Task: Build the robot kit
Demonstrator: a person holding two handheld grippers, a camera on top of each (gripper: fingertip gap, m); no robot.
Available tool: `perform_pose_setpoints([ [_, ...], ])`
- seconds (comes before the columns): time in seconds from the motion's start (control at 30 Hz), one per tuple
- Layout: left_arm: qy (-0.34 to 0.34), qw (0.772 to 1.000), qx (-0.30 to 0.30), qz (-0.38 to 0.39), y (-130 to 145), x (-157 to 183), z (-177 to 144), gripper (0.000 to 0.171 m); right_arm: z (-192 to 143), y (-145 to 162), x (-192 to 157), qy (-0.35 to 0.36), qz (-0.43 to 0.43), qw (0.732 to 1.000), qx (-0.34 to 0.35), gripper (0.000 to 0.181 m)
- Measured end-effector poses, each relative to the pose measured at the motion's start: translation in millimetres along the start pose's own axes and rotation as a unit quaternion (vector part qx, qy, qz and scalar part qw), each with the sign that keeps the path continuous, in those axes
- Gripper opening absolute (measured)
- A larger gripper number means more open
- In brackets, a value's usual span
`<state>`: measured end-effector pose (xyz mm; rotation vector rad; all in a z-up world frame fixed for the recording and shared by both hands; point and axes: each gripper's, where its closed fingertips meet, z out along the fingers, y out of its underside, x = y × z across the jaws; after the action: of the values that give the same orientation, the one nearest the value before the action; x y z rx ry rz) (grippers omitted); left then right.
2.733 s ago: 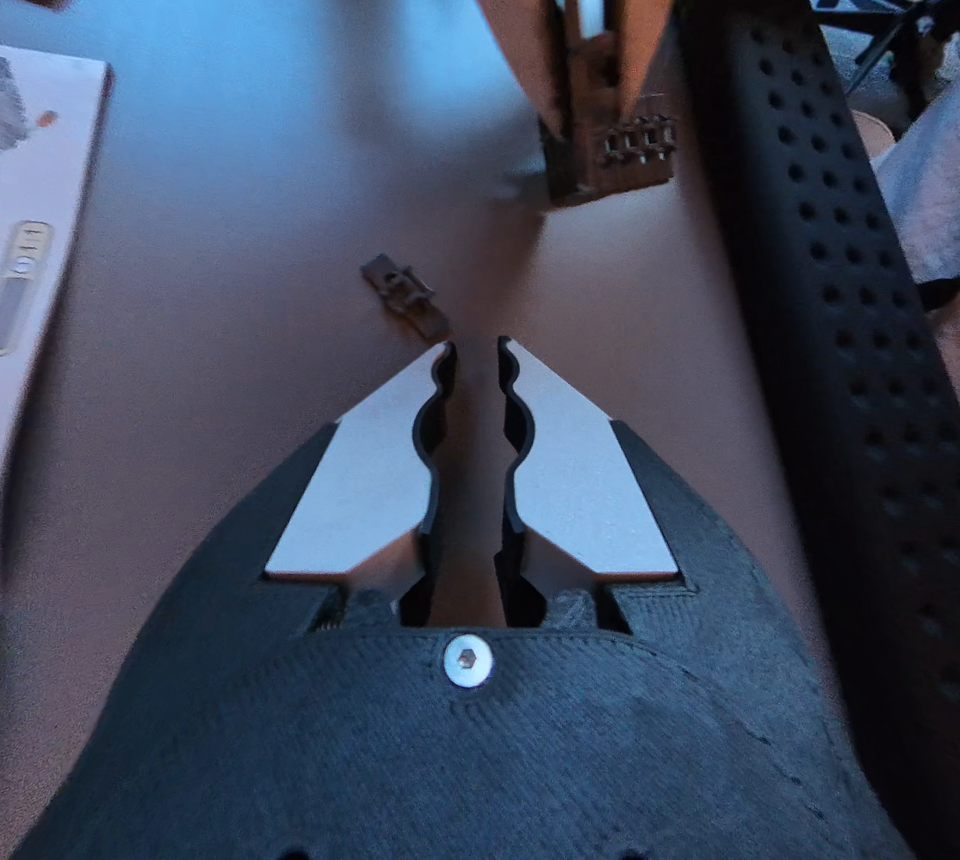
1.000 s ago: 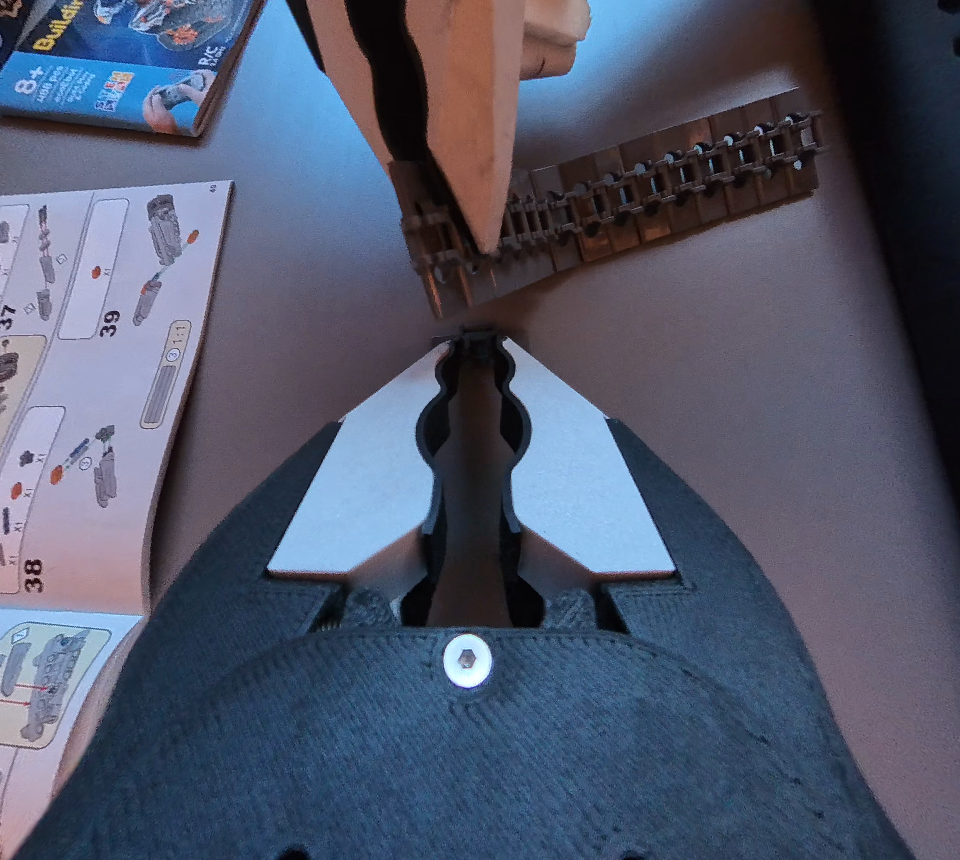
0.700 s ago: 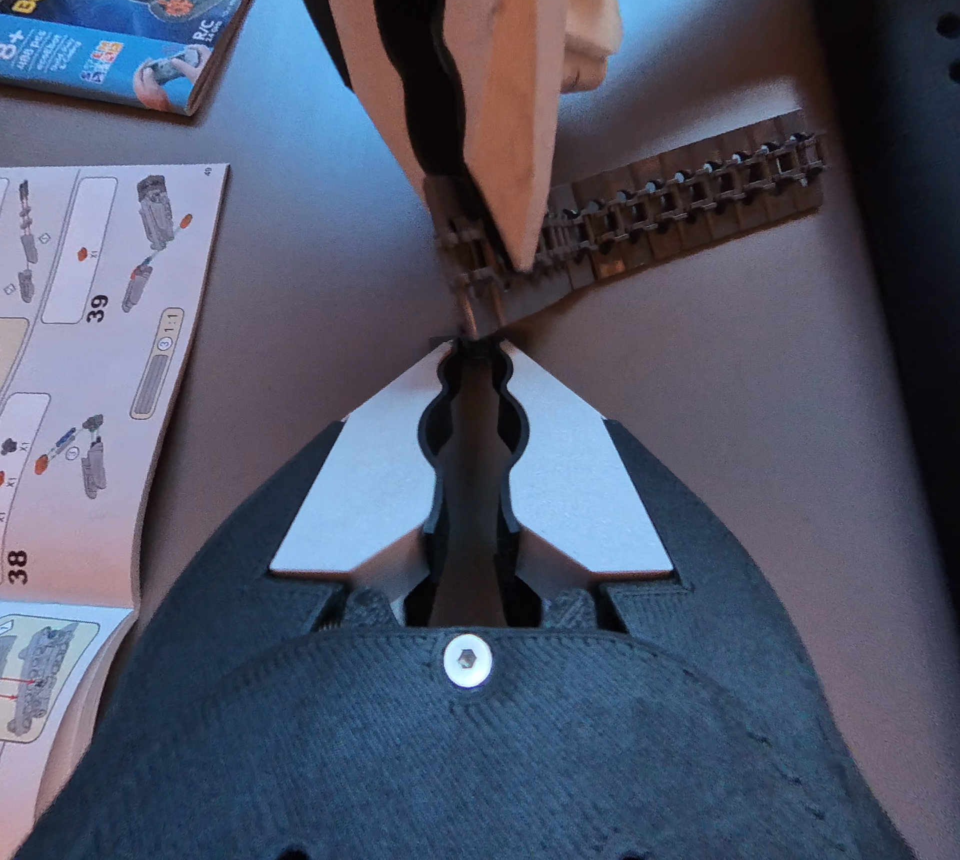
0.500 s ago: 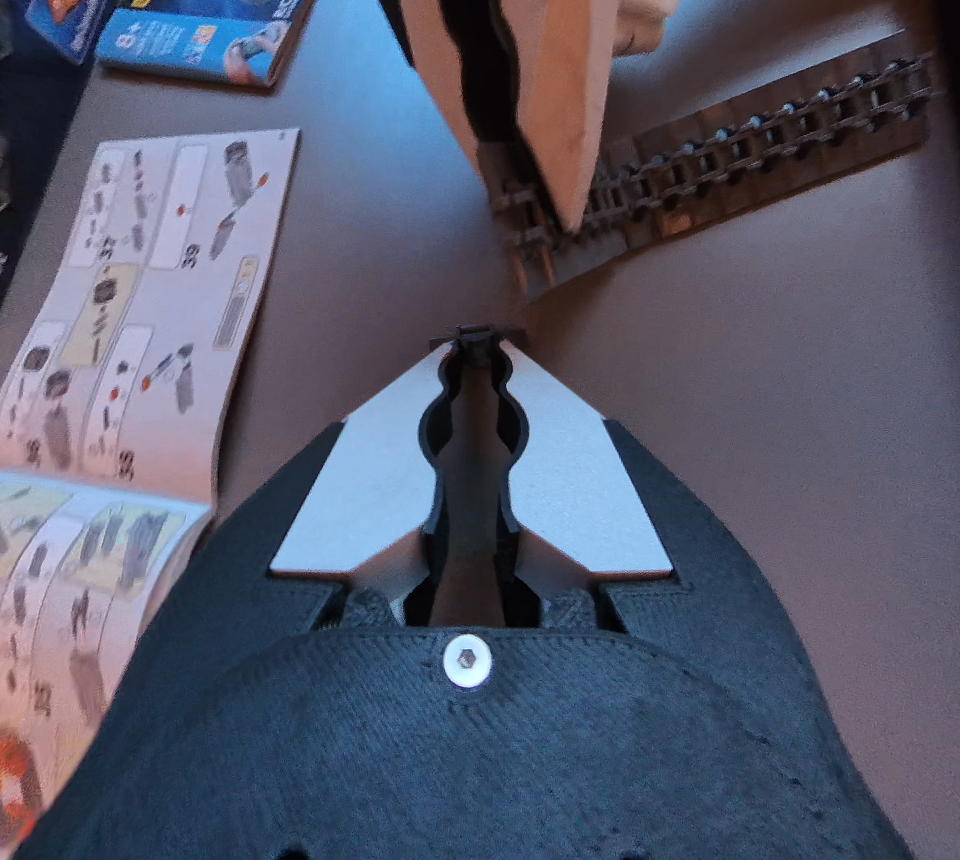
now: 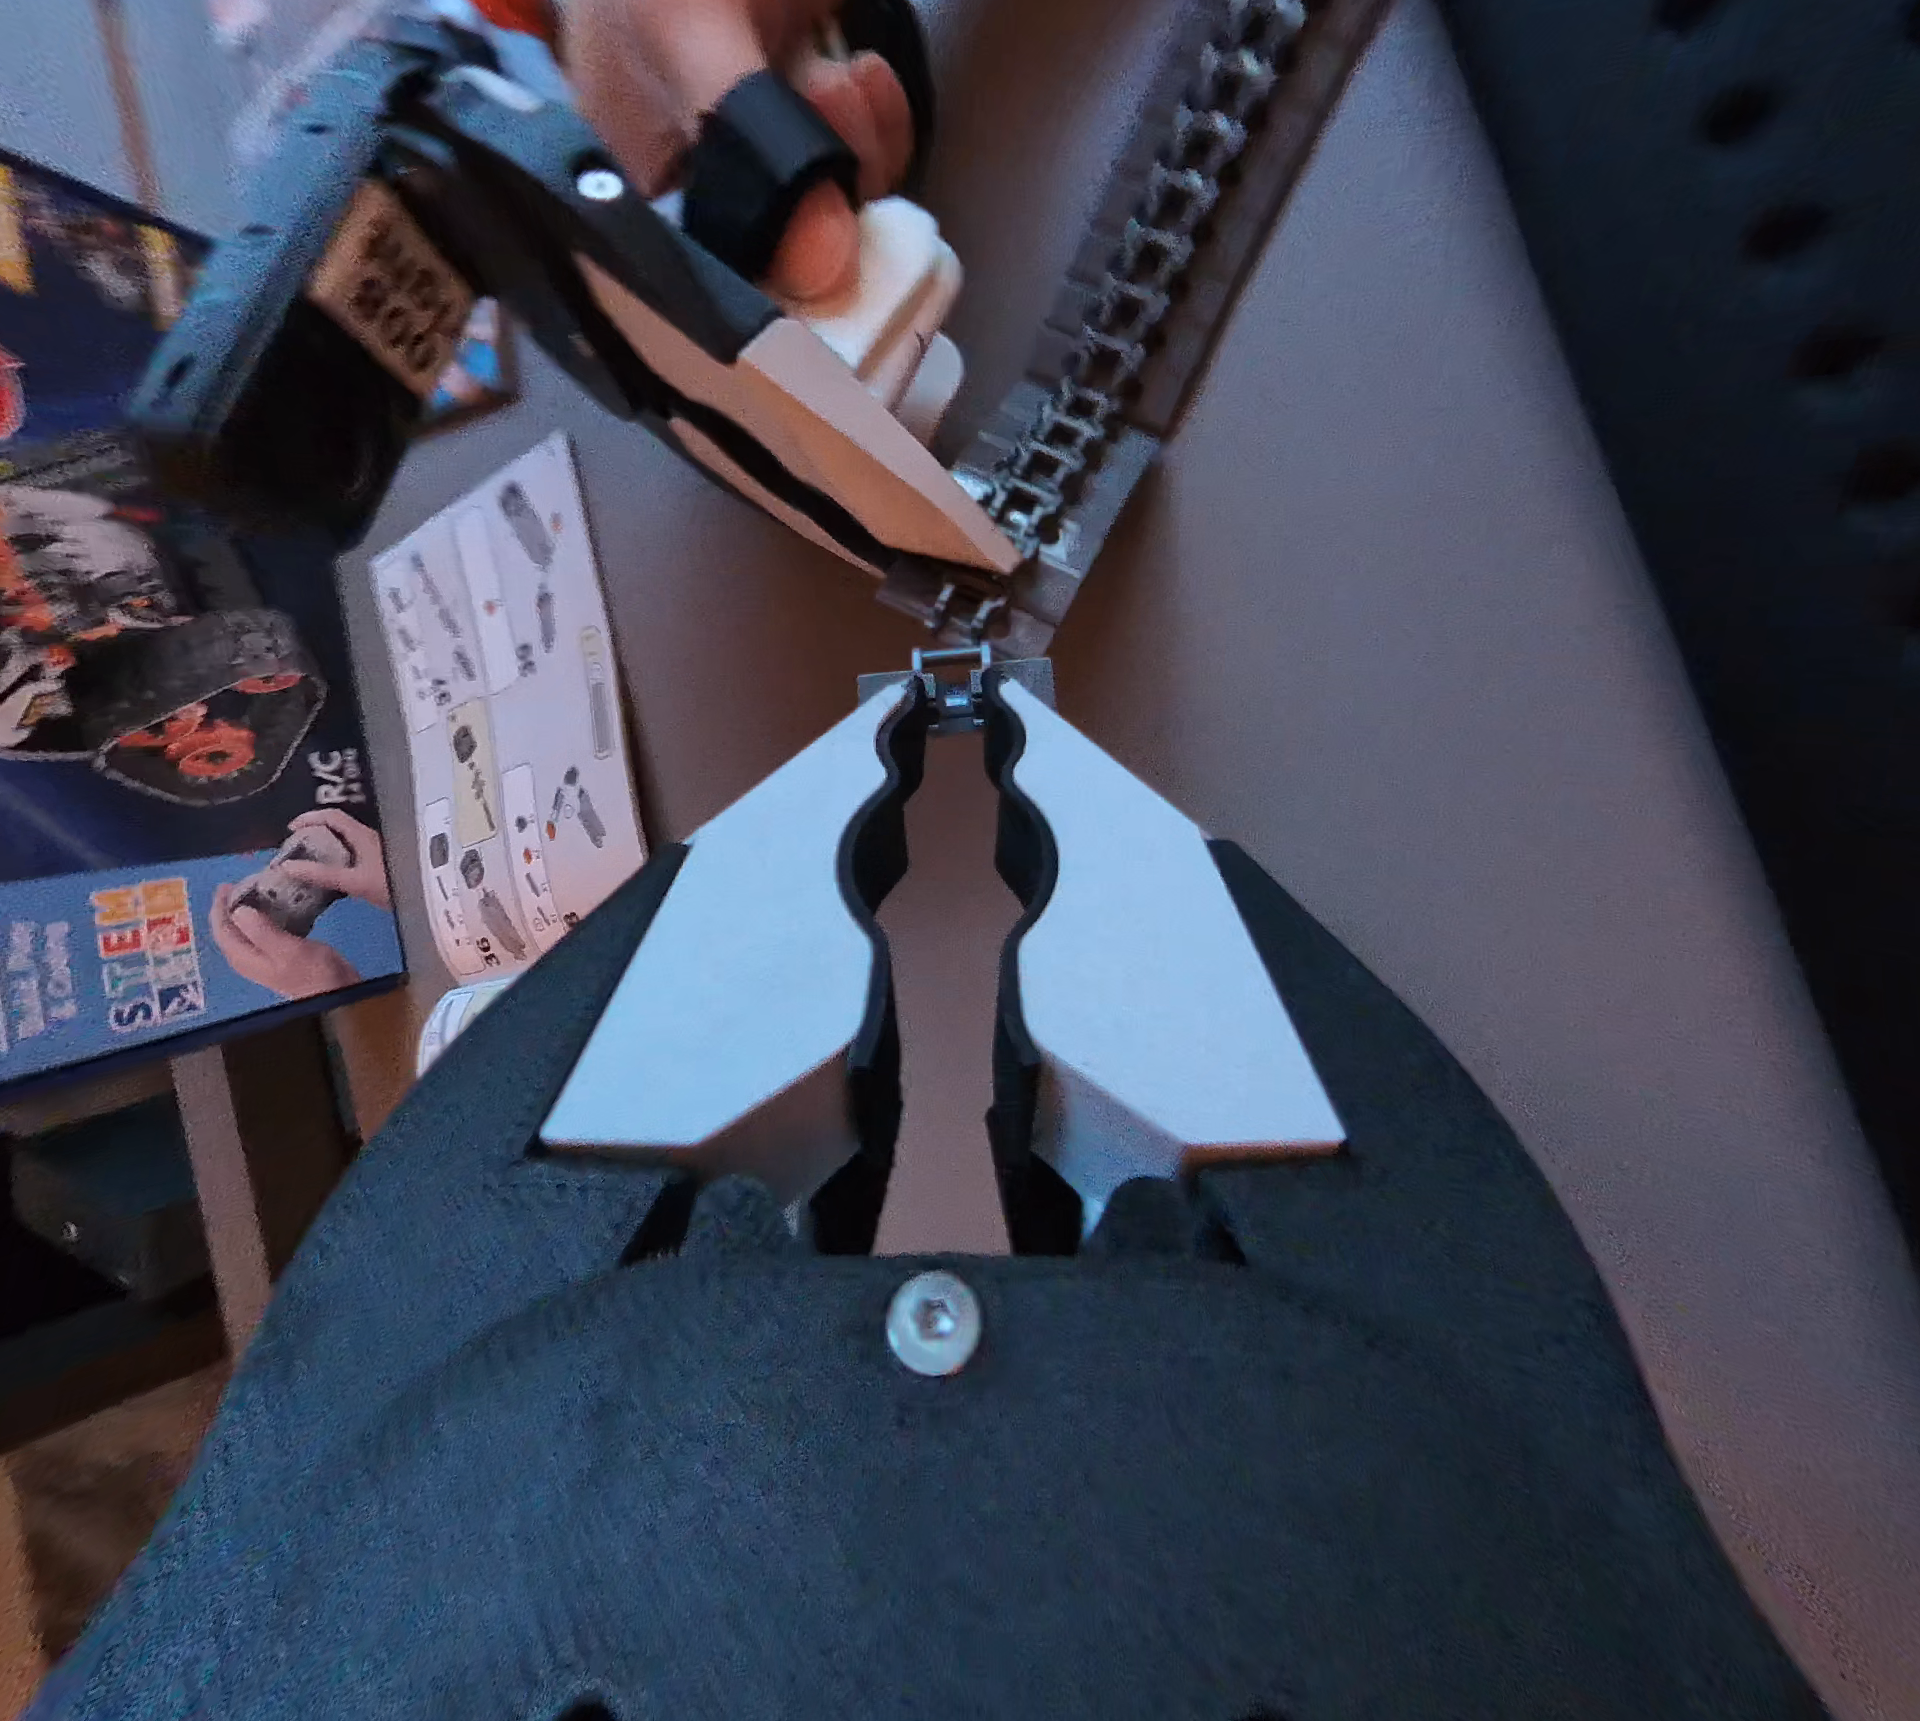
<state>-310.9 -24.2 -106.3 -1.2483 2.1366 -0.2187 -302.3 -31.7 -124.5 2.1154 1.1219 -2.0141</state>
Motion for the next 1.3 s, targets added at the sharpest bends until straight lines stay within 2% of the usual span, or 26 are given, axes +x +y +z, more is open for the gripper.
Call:
perform_pose_setpoints([
  [0.2,0.095,0.993,-0.042,0.053,-3,12,-4,0.009,19,1,2,-0.016,0.003,0.998,-0.060,0.006],
  [0.3,0.118,0.986,-0.082,0.088,5,21,-1,0.009,23,1,-2,-0.030,-0.012,0.997,-0.072,0.006],
  [0.4,0.134,0.983,-0.082,0.092,4,25,1,0.009,24,5,-2,-0.025,-0.021,0.996,-0.084,0.006],
  [0.6,0.134,0.980,-0.101,0.106,3,22,-2,0.009,23,2,-5,-0.036,-0.023,0.996,-0.077,0.006],
  [0.7,0.129,0.975,-0.133,0.126,12,15,-4,0.009,24,5,-5,-0.040,-0.018,0.995,-0.089,0.006],
  [0.93,0.146,0.979,-0.106,0.098,1,17,-6,0.009,24,0,-5,-0.043,-0.020,0.996,-0.076,0.006],
  [1.3,0.172,0.970,-0.131,0.113,4,22,-3,0.009,25,3,-10,-0.050,-0.038,0.994,-0.085,0.009],
])
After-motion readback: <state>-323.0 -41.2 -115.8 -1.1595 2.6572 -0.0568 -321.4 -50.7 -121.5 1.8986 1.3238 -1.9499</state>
